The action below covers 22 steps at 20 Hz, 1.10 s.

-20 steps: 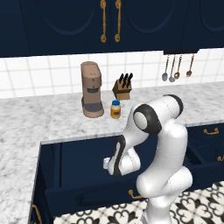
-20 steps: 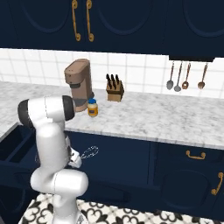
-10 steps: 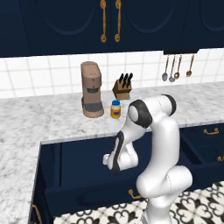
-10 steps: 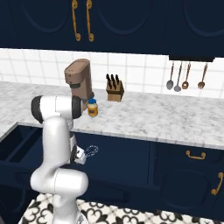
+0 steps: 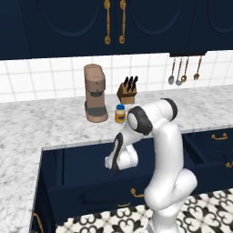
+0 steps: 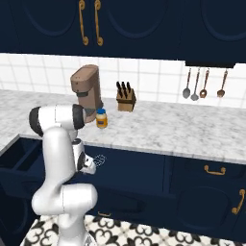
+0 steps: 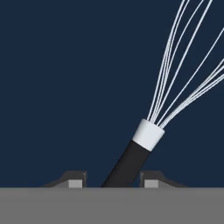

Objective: Pick the whisk from the drawer and place it on the counter.

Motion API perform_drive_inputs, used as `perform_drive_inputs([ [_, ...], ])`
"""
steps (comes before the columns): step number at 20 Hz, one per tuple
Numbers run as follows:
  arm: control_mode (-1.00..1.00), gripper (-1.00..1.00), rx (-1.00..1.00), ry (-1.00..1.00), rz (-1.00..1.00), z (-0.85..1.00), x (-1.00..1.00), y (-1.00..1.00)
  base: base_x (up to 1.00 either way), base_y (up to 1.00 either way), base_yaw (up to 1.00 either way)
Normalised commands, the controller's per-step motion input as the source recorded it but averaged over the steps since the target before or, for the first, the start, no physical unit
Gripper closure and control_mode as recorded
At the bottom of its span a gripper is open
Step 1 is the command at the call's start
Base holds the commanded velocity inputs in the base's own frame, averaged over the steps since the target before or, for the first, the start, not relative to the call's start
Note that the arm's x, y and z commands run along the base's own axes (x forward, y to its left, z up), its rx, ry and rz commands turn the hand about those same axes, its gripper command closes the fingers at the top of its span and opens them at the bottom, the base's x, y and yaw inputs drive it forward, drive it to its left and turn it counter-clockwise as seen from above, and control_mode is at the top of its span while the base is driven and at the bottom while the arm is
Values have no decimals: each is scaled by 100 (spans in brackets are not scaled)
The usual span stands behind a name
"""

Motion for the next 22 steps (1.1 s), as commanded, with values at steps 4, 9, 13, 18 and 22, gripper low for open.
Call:
perform_drive_inputs([
  [4,-100,100,-1,32,0,51,-82,0,0,0,0],
  [9,-100,100,2,5,-14,100,-26,0,0,0,0],
  [13,-100,100,3,0,-31,100,-69,-5,0,0,0],
  [18,-100,100,2,1,-30,100,-37,0,0,0,0],
  [22,-100,100,0,0,-28,100,4,-5,0,0,0],
])
